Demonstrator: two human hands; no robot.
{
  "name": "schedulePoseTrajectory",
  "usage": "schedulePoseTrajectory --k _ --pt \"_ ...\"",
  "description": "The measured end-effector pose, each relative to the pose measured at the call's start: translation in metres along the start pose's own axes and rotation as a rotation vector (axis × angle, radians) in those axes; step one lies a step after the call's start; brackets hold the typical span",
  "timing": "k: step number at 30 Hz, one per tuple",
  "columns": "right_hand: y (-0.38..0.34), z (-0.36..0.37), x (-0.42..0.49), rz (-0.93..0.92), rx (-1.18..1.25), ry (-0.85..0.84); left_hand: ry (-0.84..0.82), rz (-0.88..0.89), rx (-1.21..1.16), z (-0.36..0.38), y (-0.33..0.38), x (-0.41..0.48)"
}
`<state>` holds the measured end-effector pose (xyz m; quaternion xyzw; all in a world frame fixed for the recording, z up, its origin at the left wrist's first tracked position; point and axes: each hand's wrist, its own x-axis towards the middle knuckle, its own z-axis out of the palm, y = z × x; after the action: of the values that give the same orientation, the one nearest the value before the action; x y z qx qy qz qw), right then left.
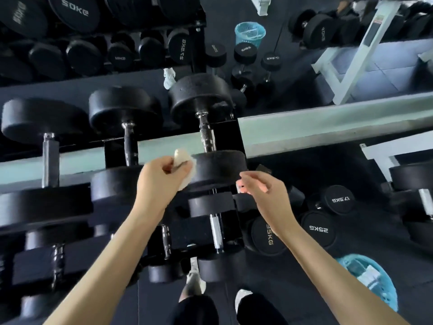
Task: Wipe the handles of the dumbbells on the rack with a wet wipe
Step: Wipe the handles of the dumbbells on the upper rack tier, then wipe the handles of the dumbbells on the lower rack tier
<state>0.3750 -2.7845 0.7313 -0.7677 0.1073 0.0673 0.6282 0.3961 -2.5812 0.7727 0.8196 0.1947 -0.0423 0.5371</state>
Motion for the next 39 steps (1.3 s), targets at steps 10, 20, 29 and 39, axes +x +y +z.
schedulePoseTrajectory --k 10,20,29,39 --pt "0.071 -0.012 -0.064 0.015 -0.263 -0.309 -0.006 -0.386 -0.397 0.081 -0.082 -0.101" --pt "0.160 0.014 -0.054 0.017 -0.439 -0.265 -0.102 -0.523 -0.397 0.111 -0.157 -0.092" --pt "0.277 0.039 -0.002 0.051 -0.481 -0.061 0.107 0.016 0.283 0.137 -0.295 -0.034" --pt "0.394 0.089 0.057 -0.355 -0.584 -0.153 0.260 0.581 0.490 0.174 -0.378 0.079"
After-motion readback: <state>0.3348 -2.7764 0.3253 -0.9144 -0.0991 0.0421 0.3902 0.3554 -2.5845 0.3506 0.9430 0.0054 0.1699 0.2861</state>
